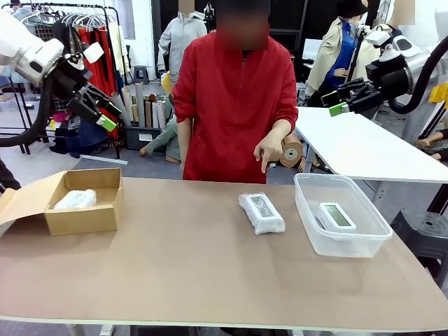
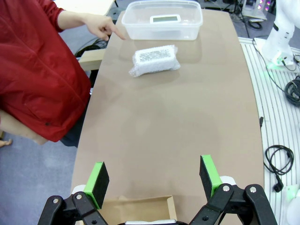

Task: Separate and place wrapped and unwrapped clocks.
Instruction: Pick up the Digital clock indicated by the person.

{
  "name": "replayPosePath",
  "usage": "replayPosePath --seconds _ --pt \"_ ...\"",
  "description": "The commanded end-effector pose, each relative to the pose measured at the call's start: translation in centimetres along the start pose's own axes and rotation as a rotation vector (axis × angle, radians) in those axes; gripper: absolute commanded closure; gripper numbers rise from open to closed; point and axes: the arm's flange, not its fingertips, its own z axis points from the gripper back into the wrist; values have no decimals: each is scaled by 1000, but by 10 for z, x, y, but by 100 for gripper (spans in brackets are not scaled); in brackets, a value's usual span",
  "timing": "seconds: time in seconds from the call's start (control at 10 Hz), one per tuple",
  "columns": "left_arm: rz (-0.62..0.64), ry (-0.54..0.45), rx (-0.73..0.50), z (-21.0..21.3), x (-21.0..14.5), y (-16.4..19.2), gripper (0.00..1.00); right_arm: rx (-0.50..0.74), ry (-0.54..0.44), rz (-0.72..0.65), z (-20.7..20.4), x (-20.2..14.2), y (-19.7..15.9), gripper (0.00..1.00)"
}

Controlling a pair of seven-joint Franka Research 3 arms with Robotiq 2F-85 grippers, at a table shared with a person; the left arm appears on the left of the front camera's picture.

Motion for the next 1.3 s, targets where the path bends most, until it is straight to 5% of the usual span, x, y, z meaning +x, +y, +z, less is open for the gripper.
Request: replayPosePath --seconds 0.0,0.3,0.5,0.7,1.2 --pt "-6 1 0 1 0 -1 0 6 -3 19 1 2 1 0" --pt "0 0 0 0 0 0 0 6 -3 19 1 2 1 0" --pt "-19 96 -75 -8 18 -11 0 6 -3 19 1 2 1 0" --pt "13 139 -129 -43 49 -29 0 6 -3 19 1 2 1 0" --pt "157 230 -34 -145 108 -49 0 6 -3 19 1 2 1 0"
